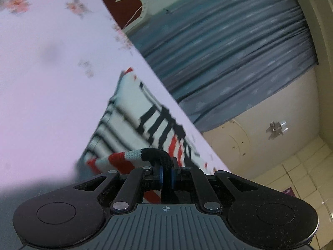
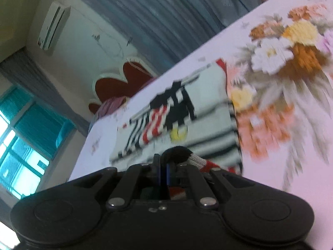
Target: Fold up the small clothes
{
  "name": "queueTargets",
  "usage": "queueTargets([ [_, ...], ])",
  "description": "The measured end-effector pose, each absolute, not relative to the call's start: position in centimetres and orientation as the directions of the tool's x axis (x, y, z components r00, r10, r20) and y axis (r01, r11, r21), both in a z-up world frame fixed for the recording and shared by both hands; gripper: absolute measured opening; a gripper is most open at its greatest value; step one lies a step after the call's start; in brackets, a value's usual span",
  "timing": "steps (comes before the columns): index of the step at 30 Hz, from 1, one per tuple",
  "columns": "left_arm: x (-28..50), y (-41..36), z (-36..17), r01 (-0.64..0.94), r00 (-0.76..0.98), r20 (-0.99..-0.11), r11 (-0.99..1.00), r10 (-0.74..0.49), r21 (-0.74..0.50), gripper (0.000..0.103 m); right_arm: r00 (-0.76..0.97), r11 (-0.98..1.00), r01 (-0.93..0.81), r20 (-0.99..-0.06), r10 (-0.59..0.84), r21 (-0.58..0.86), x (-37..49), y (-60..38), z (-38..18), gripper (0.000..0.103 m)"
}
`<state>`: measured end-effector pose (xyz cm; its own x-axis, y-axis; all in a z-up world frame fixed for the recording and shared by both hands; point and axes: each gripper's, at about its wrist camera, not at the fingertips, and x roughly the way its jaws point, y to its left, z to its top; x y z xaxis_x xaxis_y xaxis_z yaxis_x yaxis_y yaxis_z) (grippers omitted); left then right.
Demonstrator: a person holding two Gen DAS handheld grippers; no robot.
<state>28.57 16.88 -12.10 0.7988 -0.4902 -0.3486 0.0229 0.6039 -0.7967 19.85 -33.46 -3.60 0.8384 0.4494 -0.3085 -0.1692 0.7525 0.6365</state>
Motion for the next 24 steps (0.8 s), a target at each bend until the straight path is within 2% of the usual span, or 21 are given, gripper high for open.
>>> queueTargets([
  [4, 34.8, 16.3, -10.5, 0.032, 0.801, -0.349, 0.617, -0.487, -0.786, 0.006, 0.854, 0.73, -0.145, -0.288, 0.434, 0.668, 25.0, -34.2, -1.6, 0.005],
  [11, 46.2, 15.3, -9.1, 0.036, 0.774, -0.411, 0.68, -0.483, -0.732, 0.006, 0.858, 0.743, -0.056, -0.348, 0.378, 0.667, 35.3, -34.1, 0.3, 0.005],
  [20, 58.8, 13.5, -13.2, -0.032, 0.677, -0.544, 0.718, -0.496, -0.695, 0.006, 0.827, 0.678, 0.097, -0.439, 0.352, 0.728, 47.1, -35.1, -3.8, 0.005],
  [23, 60.6, 13.1, -14.9, -0.038, 0.655, -0.542, 0.693, -0.528, -0.72, 0.006, 0.817, 0.657, 0.14, -0.461, 0.345, 0.741, 49.7, -35.3, -5.6, 0.006],
  [24, 61.1, 13.0, -15.2, -0.033, 0.654, -0.531, 0.682, -0.538, -0.731, 0.006, 0.816, 0.647, 0.134, -0.454, 0.358, 0.751, 50.4, -35.2, -6.1, 0.01],
])
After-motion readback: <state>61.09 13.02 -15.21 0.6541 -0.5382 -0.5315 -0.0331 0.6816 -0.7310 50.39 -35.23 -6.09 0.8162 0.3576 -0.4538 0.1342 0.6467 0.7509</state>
